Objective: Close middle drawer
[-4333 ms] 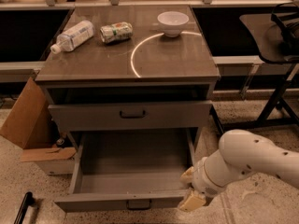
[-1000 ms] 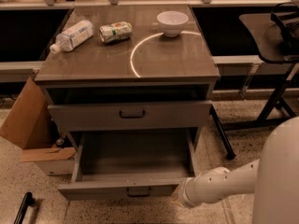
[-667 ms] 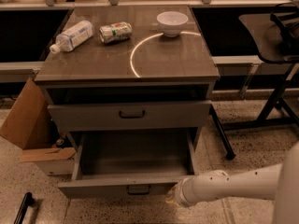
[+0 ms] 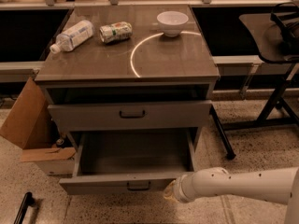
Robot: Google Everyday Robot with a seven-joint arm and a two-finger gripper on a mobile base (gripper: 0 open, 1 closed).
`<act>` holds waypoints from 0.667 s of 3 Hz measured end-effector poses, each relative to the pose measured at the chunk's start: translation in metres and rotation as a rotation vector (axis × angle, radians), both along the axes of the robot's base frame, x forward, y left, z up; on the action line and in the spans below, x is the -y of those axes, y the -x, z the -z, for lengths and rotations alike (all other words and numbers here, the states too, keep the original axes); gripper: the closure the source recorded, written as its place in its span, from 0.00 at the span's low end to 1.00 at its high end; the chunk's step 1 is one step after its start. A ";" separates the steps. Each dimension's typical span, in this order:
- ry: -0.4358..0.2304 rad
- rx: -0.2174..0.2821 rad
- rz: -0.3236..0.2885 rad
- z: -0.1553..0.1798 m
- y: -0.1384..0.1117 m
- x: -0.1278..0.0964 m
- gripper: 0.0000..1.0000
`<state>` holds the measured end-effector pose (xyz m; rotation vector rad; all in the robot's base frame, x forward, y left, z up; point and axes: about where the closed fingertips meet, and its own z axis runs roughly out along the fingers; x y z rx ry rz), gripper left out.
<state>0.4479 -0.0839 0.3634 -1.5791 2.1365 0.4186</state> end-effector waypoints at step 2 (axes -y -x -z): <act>-0.033 0.147 0.030 0.007 -0.037 0.007 1.00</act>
Offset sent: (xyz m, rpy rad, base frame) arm 0.0723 -0.0199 -0.0067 0.0620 -0.2704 -0.0504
